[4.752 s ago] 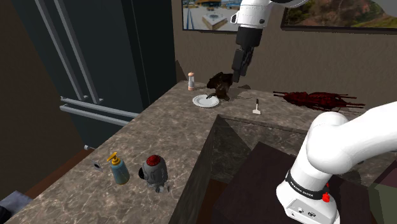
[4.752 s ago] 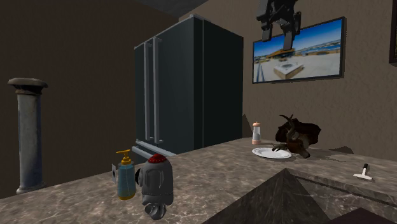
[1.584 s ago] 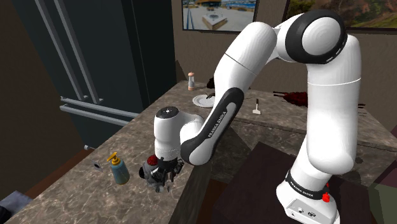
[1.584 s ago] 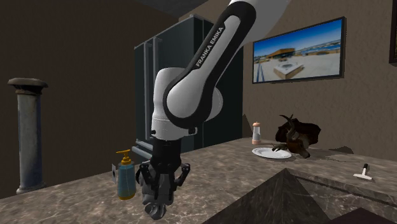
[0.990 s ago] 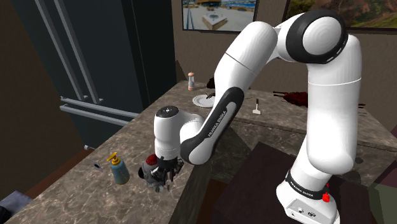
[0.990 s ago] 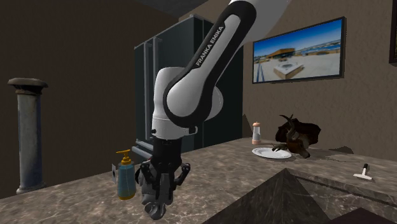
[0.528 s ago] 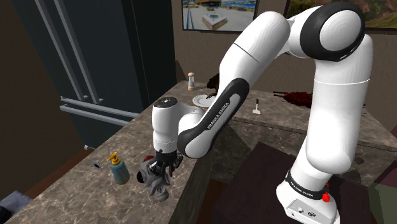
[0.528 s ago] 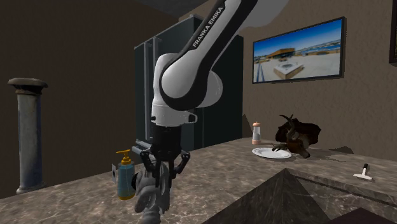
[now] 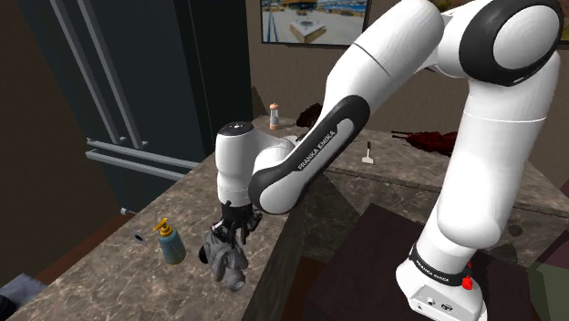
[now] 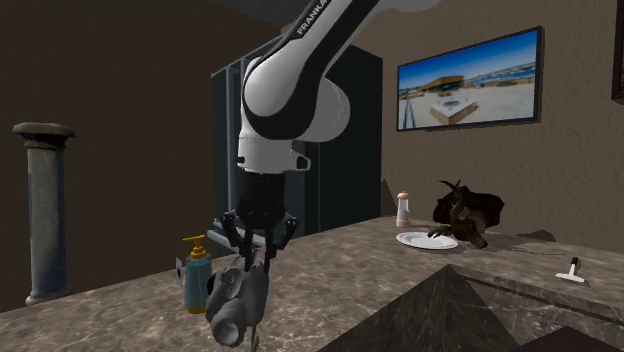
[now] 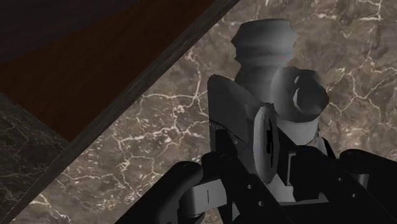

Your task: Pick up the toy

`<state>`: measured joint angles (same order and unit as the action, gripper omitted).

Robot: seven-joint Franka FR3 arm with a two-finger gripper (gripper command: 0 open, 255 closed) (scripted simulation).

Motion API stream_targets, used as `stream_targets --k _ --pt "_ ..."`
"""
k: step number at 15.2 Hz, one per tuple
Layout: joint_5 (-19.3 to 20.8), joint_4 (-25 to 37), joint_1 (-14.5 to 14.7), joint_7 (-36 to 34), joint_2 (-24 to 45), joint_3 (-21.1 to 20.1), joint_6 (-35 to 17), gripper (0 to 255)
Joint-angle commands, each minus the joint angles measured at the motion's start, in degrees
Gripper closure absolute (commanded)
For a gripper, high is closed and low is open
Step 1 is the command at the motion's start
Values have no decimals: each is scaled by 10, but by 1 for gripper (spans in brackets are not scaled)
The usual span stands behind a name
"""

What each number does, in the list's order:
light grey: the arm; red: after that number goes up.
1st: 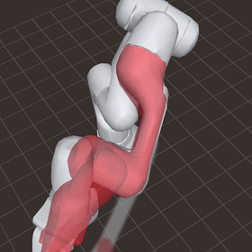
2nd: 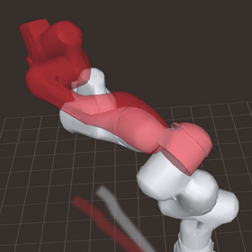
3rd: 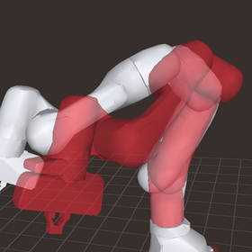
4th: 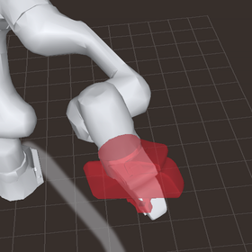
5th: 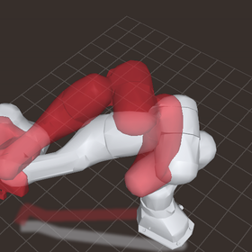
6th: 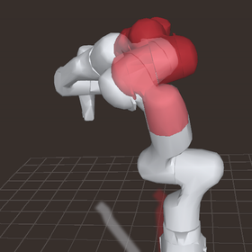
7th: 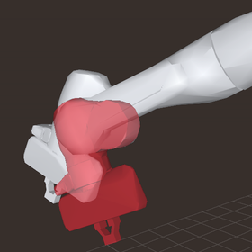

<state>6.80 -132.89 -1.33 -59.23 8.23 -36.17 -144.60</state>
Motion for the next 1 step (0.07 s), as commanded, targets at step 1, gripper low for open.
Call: stream_targets --k 1 --pt "-4 1 -1 4 -4 -1 3 255"
